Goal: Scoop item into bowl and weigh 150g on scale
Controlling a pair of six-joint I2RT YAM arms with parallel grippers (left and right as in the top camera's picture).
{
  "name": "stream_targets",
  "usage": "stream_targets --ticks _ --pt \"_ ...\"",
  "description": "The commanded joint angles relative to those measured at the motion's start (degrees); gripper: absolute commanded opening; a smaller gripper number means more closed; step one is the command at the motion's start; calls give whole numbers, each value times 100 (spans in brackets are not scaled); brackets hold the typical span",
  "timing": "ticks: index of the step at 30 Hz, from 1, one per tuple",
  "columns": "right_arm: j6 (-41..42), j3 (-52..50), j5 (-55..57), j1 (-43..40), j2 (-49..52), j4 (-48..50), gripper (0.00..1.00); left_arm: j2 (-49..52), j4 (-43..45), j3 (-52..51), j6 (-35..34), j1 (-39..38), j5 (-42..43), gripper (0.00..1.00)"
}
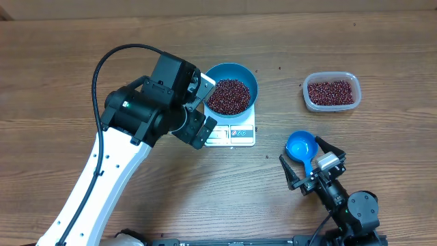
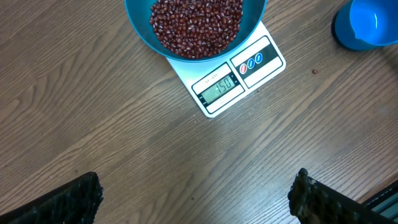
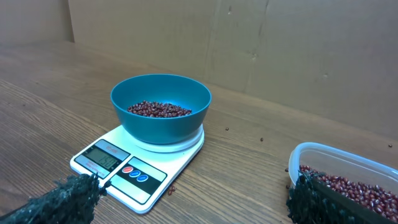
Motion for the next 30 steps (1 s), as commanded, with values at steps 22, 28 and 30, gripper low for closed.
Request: stream_targets --ticks 22,28,30 --pt "48 -28 46 -24 -68 33 100 -2850 1224 -973 -442 741 278 100" --pt "48 -28 46 -24 -68 33 100 -4935 1646 -3182 -1480 1604 385 100" --pt "48 -28 46 -24 -68 33 100 -5390 1880 -3672 -1648 1781 382 100"
